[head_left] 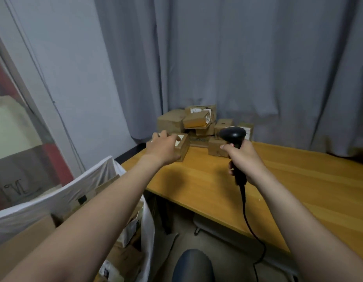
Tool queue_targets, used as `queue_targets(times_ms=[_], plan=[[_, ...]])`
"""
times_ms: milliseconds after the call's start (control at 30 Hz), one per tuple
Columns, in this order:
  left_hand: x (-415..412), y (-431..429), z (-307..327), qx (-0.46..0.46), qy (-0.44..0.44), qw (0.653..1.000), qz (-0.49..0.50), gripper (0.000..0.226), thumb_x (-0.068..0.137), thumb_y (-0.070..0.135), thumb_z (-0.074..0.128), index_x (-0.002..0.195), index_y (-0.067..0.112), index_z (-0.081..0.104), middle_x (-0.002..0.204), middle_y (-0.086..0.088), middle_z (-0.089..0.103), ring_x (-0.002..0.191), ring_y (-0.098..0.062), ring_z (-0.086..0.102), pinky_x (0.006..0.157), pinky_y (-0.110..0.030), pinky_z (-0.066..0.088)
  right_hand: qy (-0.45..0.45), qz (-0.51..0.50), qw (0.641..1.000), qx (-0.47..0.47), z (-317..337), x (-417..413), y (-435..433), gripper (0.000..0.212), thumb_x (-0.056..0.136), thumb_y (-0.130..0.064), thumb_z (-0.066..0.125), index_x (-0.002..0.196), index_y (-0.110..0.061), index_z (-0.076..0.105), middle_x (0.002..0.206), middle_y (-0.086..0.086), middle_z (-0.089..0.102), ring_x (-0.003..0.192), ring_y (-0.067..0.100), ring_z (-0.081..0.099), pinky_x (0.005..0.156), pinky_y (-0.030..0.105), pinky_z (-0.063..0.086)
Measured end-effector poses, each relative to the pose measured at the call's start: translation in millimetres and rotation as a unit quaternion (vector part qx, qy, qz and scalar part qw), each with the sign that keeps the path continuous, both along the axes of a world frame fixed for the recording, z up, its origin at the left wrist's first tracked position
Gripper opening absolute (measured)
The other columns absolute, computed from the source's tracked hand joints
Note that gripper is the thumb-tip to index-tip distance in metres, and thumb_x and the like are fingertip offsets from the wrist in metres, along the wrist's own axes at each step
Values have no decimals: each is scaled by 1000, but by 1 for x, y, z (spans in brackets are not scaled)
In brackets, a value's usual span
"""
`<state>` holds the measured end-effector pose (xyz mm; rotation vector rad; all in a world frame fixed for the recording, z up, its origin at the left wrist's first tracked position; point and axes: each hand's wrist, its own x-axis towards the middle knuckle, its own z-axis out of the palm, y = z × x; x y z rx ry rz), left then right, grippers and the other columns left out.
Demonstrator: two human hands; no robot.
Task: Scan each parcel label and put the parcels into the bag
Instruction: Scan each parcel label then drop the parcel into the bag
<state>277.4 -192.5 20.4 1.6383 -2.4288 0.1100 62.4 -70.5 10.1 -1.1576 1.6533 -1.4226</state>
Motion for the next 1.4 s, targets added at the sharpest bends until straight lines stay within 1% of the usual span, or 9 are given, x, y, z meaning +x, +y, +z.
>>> queue_targets(times_ms=[200,367,533,733,900,1000,1167,1300,1400], plan=[[-49,-70,2,10,50,997,-51,71,88,37,78,148,28,42,147,-6,45,135,-33,41,101,-47,48,10,-17,1000,-6,9,-26,-64,17,99,-29,66,107,-16,58,70,6,59,57,23,62,56,35,55],[-81,-131,-19,5,67,997,-35,78,85,36,81,147,21,37,147,-6,46,133,-34,42,103,-49,50,16,-13,1000,-4,4,-43,-114,20,100,-31,66,113,-17,60,68,7,63,49,18,61,50,30,52],[-113,-190,-34,-16,101,995,-16,61,84,31,80,130,16,41,138,-9,49,126,-33,47,98,-50,51,9,-12,1000,2,-10,-67,-154,18,102,-30,65,112,-16,61,64,6,62,46,16,60,50,29,51],[-145,-244,-50,-83,51,995,-15,91,76,41,86,146,21,32,149,-9,38,136,-34,39,106,-51,46,0,-21,1000,23,-38,-87,-191,13,102,-30,65,108,-19,60,67,6,62,48,14,60,51,30,52],[-170,-270,-67,-158,36,986,-34,102,71,47,86,151,27,26,147,-7,39,132,-32,41,102,-49,46,-11,-27,998,47,-65,-99,-212,17,101,-31,66,111,-17,60,69,7,62,51,16,61,53,32,53],[-180,-276,-72,-191,10,980,-51,95,75,43,84,150,30,28,142,-7,45,129,-31,45,100,-49,46,-24,-24,998,46,-70,-103,-214,17,101,-29,66,111,-17,60,69,8,61,51,16,60,51,31,51],[-184,-272,-70,-210,43,976,-46,70,82,35,78,143,27,43,140,-3,53,127,-30,49,103,-51,44,-27,-22,999,38,-67,-105,-210,16,102,-30,65,111,-18,60,65,6,60,50,16,59,53,32,52],[-181,-270,-72,-140,15,989,-49,95,75,37,86,150,31,28,147,-6,43,133,-32,45,106,-54,44,-15,-18,999,33,-61,-105,-203,18,101,-32,65,113,-20,59,65,6,62,49,17,61,55,33,54],[-182,-275,-75,-132,21,990,-40,104,72,40,89,152,33,23,150,-5,40,137,-32,43,110,-59,41,-15,-21,999,27,-59,-107,-202,17,101,-32,66,111,-21,59,67,5,62,52,17,61,56,34,55]])
